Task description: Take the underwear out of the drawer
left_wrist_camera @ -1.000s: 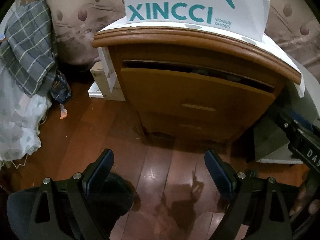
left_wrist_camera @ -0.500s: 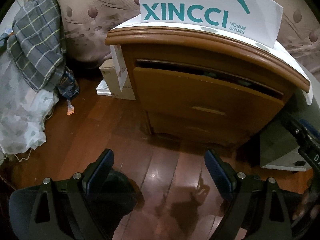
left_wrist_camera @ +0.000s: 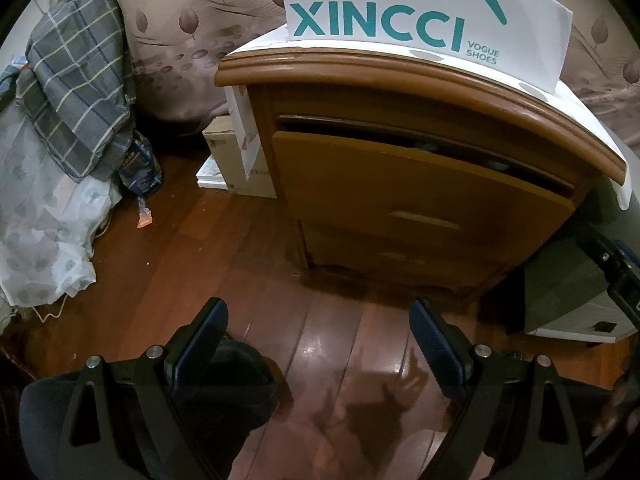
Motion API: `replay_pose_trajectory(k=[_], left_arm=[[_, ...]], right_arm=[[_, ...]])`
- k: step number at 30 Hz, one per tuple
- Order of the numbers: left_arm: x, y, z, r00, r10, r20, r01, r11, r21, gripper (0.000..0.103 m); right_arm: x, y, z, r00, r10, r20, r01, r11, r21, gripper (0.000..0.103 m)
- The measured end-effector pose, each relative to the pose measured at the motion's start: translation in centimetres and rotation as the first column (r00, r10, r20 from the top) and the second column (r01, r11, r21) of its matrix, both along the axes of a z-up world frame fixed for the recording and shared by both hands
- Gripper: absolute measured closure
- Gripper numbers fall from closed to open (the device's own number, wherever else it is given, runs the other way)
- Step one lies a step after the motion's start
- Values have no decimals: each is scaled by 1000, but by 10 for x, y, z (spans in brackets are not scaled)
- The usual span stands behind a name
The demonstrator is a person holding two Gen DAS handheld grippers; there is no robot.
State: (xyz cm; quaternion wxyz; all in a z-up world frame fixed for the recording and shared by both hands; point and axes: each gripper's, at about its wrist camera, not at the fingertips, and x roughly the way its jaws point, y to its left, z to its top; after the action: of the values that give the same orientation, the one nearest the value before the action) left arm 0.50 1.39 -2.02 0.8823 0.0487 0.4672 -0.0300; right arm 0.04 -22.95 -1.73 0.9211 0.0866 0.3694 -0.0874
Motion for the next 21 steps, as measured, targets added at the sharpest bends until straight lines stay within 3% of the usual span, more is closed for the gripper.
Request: replay_pose_trajectory(k=[10, 21], left_arm=[[0, 1, -2, 1000, -6, 4, 6, 1000, 2, 13], [9, -2, -2, 1000, -12, -12, 12, 997, -70, 12]], right_arm=[[1, 0, 0, 1000, -4, -4, 4, 1000, 2, 15], [1, -4, 0, 1000, -23, -3, 23, 1000, 14, 15]])
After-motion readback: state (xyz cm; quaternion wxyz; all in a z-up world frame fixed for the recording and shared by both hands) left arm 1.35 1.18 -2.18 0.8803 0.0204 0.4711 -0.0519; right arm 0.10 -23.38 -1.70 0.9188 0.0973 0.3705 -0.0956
